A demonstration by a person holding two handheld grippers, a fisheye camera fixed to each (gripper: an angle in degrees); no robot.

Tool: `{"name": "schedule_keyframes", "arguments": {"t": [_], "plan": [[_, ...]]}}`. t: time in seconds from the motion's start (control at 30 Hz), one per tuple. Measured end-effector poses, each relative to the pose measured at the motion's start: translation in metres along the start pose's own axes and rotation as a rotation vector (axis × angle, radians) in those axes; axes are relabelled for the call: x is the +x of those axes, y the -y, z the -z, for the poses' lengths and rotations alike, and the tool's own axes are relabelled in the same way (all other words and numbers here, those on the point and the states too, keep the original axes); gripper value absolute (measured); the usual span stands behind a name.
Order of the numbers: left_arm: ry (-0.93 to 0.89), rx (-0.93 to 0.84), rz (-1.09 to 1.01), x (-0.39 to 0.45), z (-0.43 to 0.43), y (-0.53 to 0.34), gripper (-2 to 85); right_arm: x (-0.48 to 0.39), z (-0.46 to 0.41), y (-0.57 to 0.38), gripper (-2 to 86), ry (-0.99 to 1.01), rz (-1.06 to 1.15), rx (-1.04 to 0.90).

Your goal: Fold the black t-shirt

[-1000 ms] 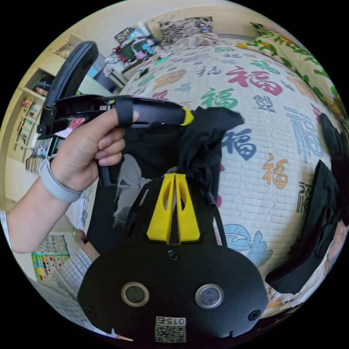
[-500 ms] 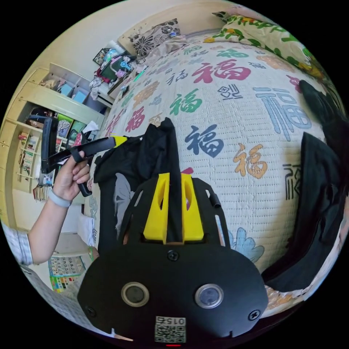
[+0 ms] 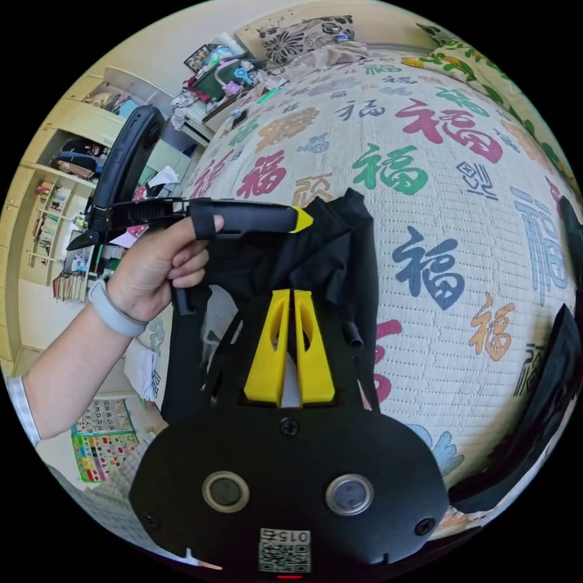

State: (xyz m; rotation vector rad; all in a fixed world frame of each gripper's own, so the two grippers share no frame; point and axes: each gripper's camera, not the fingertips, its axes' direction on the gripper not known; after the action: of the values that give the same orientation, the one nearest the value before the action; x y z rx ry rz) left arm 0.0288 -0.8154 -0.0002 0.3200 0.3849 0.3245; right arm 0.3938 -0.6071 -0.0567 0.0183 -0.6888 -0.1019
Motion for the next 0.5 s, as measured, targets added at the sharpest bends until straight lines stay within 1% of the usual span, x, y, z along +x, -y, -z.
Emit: {"name": "schedule_keyframes", "arguments": {"t": [0.13,0.5], "plan": [[0.005,0.035,-0.031,0.009,0.004,-0.002,-0.4,-0.002,0.023,-0.013,-0.4,-0.057,0.02,0.054],[-0.047,0.126,-0.122,0.063,0.009,0.01,-0.9,0.008,0.076,-0.047,-0.6,-0.195,-0.005,0.117]]}}
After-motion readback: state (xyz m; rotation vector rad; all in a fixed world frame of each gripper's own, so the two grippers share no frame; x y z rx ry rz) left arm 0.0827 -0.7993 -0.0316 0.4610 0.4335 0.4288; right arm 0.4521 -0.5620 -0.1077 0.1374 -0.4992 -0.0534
